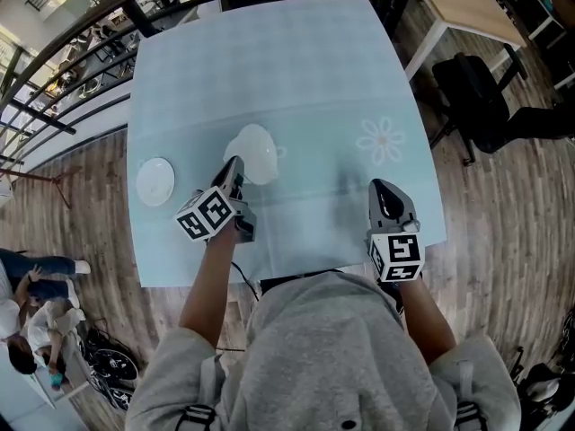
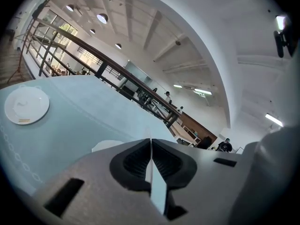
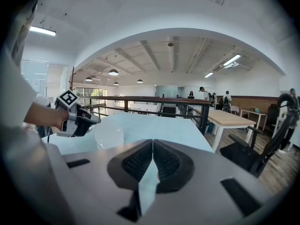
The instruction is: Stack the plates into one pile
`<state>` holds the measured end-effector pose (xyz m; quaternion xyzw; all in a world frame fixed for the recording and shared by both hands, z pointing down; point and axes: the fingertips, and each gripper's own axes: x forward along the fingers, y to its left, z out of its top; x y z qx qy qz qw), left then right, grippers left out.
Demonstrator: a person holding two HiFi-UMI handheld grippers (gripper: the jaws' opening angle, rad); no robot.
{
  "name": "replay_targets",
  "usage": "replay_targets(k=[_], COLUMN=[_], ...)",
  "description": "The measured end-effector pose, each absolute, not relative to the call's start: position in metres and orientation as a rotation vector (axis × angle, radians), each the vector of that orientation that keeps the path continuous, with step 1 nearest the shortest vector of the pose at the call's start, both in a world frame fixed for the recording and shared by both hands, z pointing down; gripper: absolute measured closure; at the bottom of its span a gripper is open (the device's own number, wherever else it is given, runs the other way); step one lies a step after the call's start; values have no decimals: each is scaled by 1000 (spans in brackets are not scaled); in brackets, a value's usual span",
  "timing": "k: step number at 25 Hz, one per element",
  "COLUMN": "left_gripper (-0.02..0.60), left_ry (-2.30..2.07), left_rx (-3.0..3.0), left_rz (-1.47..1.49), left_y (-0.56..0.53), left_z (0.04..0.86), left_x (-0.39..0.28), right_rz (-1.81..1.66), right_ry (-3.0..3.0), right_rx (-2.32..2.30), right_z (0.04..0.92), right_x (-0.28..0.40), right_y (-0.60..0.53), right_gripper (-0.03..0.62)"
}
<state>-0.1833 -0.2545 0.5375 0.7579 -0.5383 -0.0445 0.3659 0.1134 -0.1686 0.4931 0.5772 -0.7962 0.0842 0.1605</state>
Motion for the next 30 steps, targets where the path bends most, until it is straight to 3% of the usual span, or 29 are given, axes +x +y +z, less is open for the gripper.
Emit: replay_targets(k=[14, 30], left_gripper=[554, 552], left_ry=[-1368, -1523], left_rx=[1891, 1790], left_rz=[-175, 75], left_y=[-261, -272], left_z=[555, 614], left_x=[-194, -236], right_rz=[223, 218], right_ry=[-2270, -2255], right_rx=[1631, 1619], right_z=[500, 502], right_x=[106, 108], right_y=[-164, -155], right_gripper=[568, 568])
